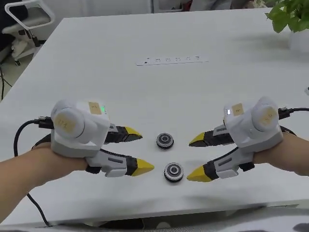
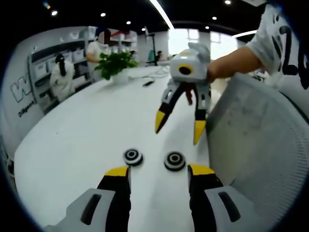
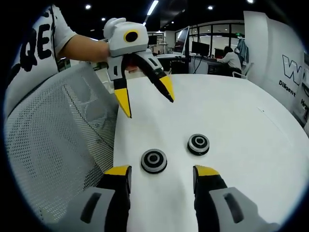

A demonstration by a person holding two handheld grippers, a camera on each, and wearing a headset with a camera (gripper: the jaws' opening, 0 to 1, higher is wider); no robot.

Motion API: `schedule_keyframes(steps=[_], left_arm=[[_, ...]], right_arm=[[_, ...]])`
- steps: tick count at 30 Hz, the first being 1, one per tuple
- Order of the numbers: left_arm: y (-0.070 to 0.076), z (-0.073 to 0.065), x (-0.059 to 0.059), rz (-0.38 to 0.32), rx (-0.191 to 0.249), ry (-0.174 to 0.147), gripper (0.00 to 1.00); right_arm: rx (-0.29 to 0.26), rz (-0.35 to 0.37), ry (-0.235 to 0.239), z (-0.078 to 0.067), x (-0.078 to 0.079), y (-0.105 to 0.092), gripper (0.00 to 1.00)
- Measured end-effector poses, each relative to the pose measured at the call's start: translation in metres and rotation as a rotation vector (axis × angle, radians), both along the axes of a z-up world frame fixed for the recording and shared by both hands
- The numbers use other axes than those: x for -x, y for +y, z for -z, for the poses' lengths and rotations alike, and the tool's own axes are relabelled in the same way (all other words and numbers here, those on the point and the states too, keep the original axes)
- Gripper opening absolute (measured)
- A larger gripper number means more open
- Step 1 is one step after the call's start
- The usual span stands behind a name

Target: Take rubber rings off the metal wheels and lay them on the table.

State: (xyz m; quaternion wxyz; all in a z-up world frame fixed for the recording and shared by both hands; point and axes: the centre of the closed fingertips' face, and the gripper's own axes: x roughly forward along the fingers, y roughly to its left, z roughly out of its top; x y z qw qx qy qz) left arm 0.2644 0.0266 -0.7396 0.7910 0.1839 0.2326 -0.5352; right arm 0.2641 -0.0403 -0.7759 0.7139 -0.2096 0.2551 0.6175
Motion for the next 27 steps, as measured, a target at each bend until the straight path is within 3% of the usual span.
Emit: schedule_keyframes(steps=[8,27], left_arm=[[-0.006,0.009,0.002,0.021,-0.011,0.023,0.47],[-0.025,0.028,0.010,0.081,-0.031,0.081,0.38]], right_arm=[[0.001,-0.010,0.019,0.005,-0.002,0.004,0.44],[0.024,-0.060,0.053,0.020,0.010,0.013,0.35]])
